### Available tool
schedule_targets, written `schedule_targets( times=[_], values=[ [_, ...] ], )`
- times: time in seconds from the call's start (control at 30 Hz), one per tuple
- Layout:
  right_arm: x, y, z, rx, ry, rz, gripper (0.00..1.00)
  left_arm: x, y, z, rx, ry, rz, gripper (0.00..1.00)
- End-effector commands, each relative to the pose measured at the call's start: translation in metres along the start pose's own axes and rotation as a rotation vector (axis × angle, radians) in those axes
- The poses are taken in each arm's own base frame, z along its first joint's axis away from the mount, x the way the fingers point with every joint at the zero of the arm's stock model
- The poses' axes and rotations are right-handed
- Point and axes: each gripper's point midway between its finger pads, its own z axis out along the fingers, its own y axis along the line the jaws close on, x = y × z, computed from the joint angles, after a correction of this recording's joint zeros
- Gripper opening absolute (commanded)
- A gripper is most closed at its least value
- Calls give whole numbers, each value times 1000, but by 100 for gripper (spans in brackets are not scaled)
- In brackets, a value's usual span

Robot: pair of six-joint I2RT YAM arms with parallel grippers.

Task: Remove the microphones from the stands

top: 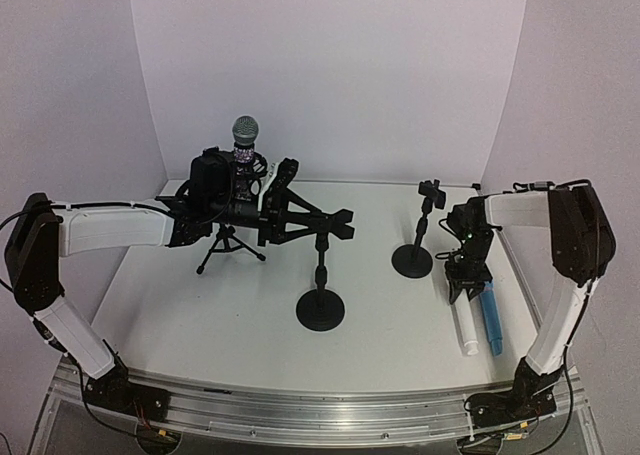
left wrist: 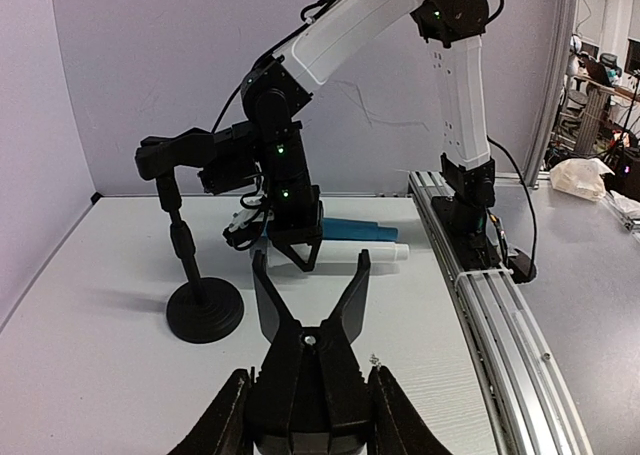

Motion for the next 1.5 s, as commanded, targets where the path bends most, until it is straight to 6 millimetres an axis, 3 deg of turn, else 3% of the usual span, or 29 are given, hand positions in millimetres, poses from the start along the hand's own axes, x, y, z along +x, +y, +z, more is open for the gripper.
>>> schedule_targets(
  times=[0.0, 0.17, 0.43, 0.63, 0.87, 1.0, 1.1, 1.17, 1.37, 1.47],
  values=[
    [2, -3, 8, 25, 43, -2, 9, -12, 4, -5, -26, -31, 54, 0],
    [1, -4, 15, 34, 60, 10, 16, -12, 4, -4, -26, -31, 55, 0],
    [0, -5, 16, 44, 59, 21, 44, -12, 5, -4, -28, -31, 59, 0],
    [-2, -6, 8, 44, 30, 24, 51, -14, 5, -4, -30, -34, 65, 0],
    [-12, 3, -16, -7, -44, 24, 53, -18, 12, -4, -62, -49, 80, 0],
    [-16, 8, -37, -35, -99, 28, 67, -21, 15, -3, -70, -55, 89, 0],
    [-17, 11, -54, -61, -142, 23, 70, -20, 11, -3, -48, -57, 94, 1],
    [-16, 12, -64, -71, -171, 17, 72, -19, 7, -4, -33, -60, 92, 10],
    [-16, 13, -88, -90, -242, 5, 72, -24, 1, -6, -17, -95, 80, 55],
    [-16, 13, -93, -94, -257, -1, 72, -29, -1, -8, -13, -109, 76, 72]
  ],
)
